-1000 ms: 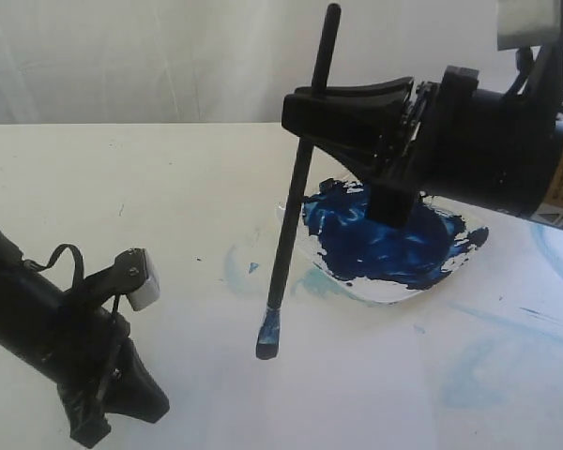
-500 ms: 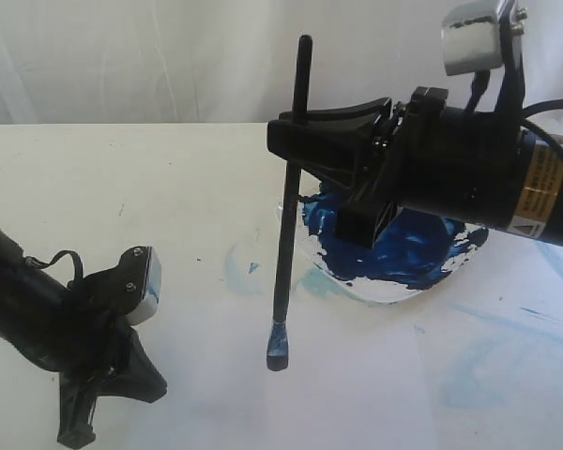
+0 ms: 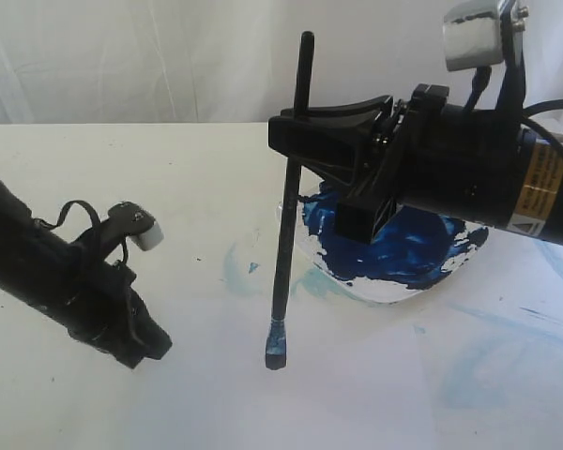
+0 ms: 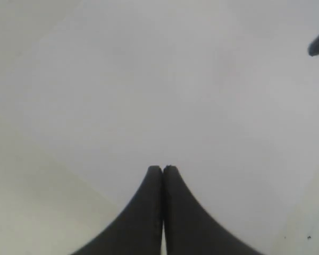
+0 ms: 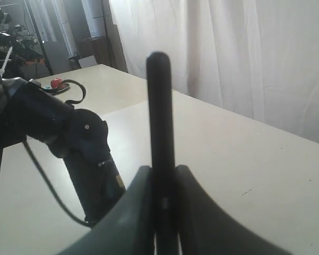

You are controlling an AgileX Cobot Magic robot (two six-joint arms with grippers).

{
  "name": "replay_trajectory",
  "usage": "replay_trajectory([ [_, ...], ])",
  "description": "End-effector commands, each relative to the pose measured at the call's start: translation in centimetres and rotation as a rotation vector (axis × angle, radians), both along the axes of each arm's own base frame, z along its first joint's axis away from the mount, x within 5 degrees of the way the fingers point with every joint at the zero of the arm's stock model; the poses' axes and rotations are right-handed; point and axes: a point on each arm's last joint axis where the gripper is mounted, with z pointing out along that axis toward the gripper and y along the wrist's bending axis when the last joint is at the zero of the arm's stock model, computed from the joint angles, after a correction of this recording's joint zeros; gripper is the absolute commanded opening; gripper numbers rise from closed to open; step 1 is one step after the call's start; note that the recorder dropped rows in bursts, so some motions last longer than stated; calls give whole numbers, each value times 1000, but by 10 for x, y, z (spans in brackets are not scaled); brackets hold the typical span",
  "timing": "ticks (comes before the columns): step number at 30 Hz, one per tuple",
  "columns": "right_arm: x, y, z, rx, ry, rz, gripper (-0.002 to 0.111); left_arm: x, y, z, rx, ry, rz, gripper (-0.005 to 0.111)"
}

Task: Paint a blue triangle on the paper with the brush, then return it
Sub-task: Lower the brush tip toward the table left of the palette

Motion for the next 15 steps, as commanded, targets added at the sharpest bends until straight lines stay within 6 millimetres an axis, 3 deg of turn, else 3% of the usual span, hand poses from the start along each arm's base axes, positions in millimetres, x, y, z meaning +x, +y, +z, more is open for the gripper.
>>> replay_trajectory([
  [1, -2, 0, 0, 6, -5, 2, 0, -2, 6, 1, 106, 171, 159, 0],
  [9, -1, 0, 1, 11, 0, -1, 0, 1, 0, -18, 77, 275, 227, 0],
  [15, 1, -1, 4, 52, 22, -25, 0, 3, -3, -18, 35, 266, 209, 0],
])
